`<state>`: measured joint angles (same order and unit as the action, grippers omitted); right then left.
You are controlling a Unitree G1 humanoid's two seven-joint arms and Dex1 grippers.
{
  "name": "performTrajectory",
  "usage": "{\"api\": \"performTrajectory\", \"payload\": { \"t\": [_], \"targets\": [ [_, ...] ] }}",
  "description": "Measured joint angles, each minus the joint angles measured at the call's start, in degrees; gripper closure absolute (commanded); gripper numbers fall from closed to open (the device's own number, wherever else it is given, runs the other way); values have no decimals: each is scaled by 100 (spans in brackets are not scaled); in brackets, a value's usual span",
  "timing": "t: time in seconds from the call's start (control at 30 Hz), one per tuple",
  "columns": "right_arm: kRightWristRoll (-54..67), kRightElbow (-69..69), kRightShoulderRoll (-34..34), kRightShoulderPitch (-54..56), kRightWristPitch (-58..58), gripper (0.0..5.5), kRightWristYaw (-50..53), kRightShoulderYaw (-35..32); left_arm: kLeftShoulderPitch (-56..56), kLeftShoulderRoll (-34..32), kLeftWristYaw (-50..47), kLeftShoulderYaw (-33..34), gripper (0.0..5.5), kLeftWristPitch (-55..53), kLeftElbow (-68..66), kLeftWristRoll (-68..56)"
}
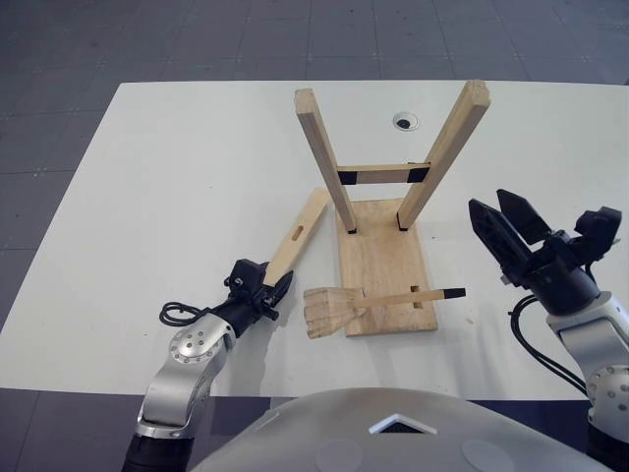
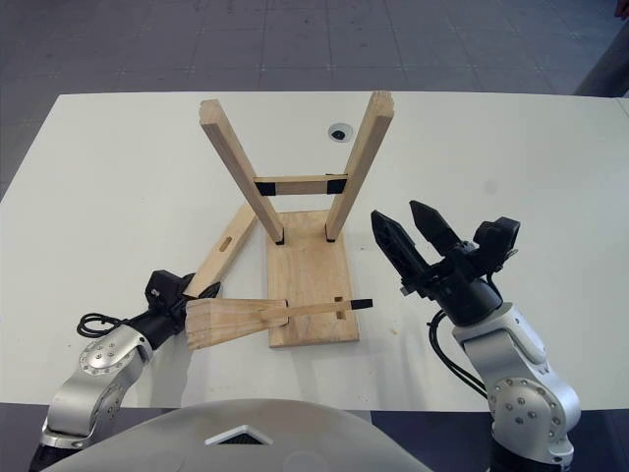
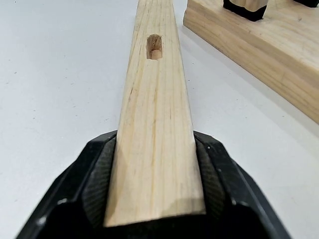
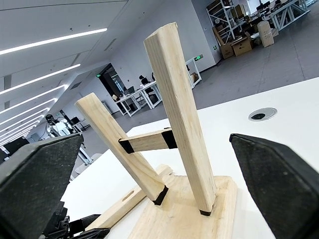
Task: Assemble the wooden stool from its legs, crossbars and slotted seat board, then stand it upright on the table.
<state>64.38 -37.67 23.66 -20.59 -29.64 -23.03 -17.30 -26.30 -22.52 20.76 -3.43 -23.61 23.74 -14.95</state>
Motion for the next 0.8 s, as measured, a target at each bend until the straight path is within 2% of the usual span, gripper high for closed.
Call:
{"api": "performTrajectory", "payload": {
  "t": [0.2,0.33,0.53,0.67,0.8],
  "targets": [
    [-18,92,-7,584,130,0,381,-171,744,661,-135,1625,343,479,50,-1504],
    [6,98,171,1125,154,0,503,-263,1192,593,504,2351,343,852,680,-2896],
    [406,-290,822,1883,105,0,232,-325,1736,-64,1271,2564,343,591,1265,-4521],
    [664,-469,1144,2266,77,0,35,-286,1930,-384,1843,2165,343,362,1311,-4669],
    [674,-532,1286,2499,-64,0,-300,166,2133,-550,2452,1879,343,243,1264,-4772]
  ]
}}
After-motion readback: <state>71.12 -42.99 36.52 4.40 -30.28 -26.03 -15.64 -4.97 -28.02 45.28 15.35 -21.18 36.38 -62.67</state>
